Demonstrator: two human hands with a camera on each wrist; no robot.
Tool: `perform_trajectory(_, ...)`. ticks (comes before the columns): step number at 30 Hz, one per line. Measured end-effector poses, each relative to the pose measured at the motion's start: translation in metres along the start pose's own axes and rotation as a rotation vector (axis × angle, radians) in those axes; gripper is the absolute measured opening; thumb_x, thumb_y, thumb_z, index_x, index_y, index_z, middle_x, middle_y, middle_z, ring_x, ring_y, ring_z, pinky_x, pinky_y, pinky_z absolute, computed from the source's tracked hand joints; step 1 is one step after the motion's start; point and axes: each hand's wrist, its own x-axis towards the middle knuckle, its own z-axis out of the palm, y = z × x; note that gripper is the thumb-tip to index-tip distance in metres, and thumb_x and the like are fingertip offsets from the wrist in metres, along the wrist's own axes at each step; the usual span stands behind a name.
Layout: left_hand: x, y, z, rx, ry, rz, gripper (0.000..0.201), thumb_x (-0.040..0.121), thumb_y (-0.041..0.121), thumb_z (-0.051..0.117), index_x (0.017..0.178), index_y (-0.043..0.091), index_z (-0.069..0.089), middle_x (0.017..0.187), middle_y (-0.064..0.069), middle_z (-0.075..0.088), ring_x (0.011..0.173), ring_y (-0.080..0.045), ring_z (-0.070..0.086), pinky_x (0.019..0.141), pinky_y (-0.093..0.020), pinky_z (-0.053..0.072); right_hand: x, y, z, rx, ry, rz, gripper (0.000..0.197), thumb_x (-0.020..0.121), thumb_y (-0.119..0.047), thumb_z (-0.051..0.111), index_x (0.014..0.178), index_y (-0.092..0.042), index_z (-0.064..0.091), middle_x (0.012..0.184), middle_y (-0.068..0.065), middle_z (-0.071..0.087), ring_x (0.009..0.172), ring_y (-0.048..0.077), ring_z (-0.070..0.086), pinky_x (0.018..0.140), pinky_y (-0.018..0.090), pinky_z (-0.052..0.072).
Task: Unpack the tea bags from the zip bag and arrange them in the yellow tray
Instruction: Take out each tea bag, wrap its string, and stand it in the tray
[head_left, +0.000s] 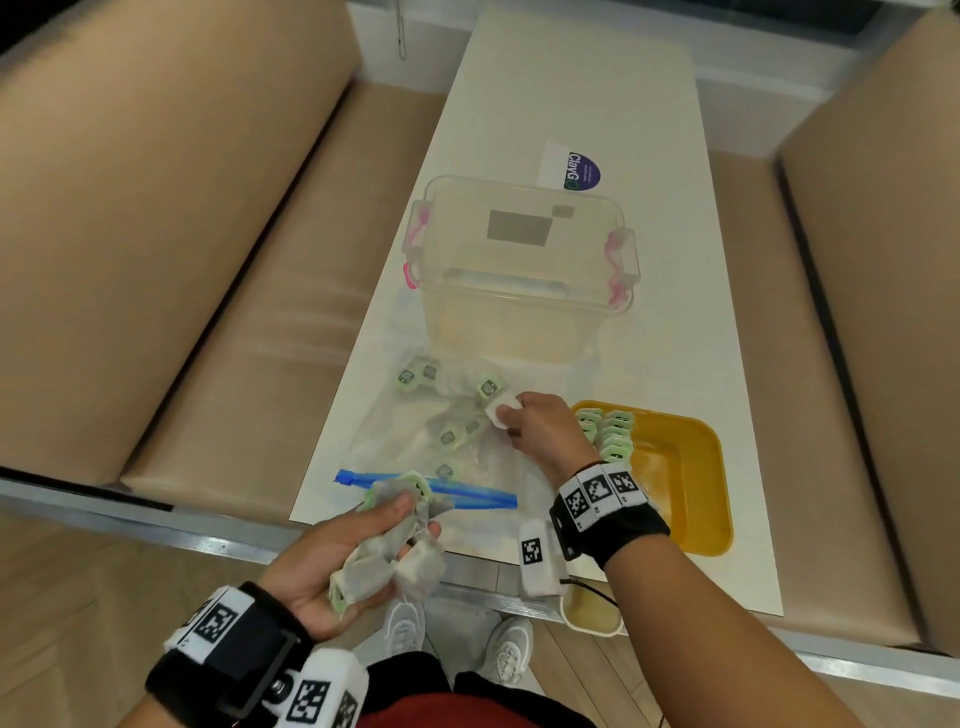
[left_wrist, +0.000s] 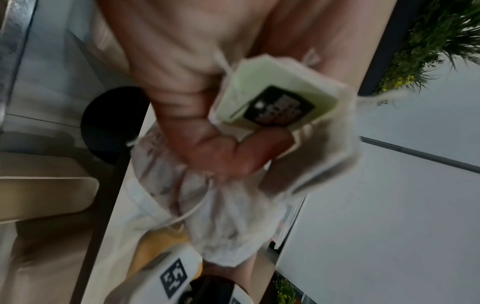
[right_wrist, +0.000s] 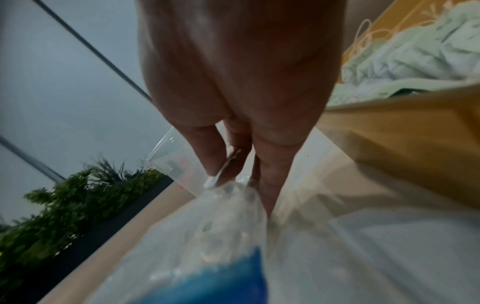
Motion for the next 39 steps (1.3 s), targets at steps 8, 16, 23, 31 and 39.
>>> perform_trajectory(8, -0.005, 0.027, 0.034, 0.093, -0.087, 0.054, 0.089, 0.05, 0.025, 0.102, 0.127, 0.0, 0.067, 0.107, -0.013, 0.068, 0.094, -0.02, 0.065, 0.082, -0.028, 0.056, -0.024, -0.006, -0.005, -0.344, 0.026, -0.127, 0.025, 0.084, -0.023, 0.062, 0.069, -0.006, 0.053, 0.072, 0.013, 0.051, 0.069, 0.027, 0.054, 0.072, 0.047, 0.051)
perform_trajectory(16, 0.069, 0.053, 0.066, 0.139, 0.036, 0.163, 0.056, 0.083, 0.03, 0.07, 0.134, 0.008, 0.061, 0.099, -0.006, 0.07, 0.062, -0.016, 0.072, 0.038, -0.021, 0.05, -0.059, -0.006, -0.036, -0.325, 0.121, -0.184, 0.014, 0.09, -0.015, 0.061, 0.083, -0.003, 0.059, 0.068, 0.013, 0.064, 0.061, 0.019, 0.07, 0.061, 0.041, 0.057)
perform_trajectory(23, 0.117, 0.041, 0.037, 0.069, 0.041, 0.159, 0.071, 0.066, 0.027, 0.094, 0.128, 0.01, 0.064, 0.098, -0.007, 0.071, 0.075, -0.019, 0.072, 0.059, -0.027, 0.061, -0.078, 0.01, -0.088, -0.36, 0.246, -0.17, 0.021, 0.094, -0.012, 0.053, 0.076, -0.005, 0.061, 0.07, 0.016, 0.066, 0.061, 0.022, 0.068, 0.05, 0.039, 0.053)
perform_trajectory(31, 0.125, 0.022, 0.026, 0.087, 0.06, 0.216, 0.045, 0.087, 0.025, 0.07, 0.129, 0.01, 0.062, 0.095, -0.009, 0.073, 0.075, -0.02, 0.073, 0.058, -0.028, 0.061, -0.087, 0.031, -0.129, -0.409, 0.3, -0.128, 0.024, 0.089, -0.002, 0.047, 0.103, -0.019, 0.054, 0.075, 0.006, 0.061, 0.058, 0.023, 0.066, 0.047, 0.026, 0.049)
perform_trajectory(39, 0.127, 0.017, 0.03, 0.175, 0.073, 0.318, 0.053, 0.085, 0.023, 0.068, 0.136, 0.011, 0.056, 0.093, -0.006, 0.072, 0.07, -0.017, 0.073, 0.049, -0.025, 0.056, -0.082, 0.048, -0.14, -0.326, 0.337, -0.09, 0.021, 0.088, -0.002, 0.046, 0.095, -0.021, 0.042, 0.077, 0.015, 0.063, 0.049, 0.019, 0.066, 0.042, 0.026, 0.046)
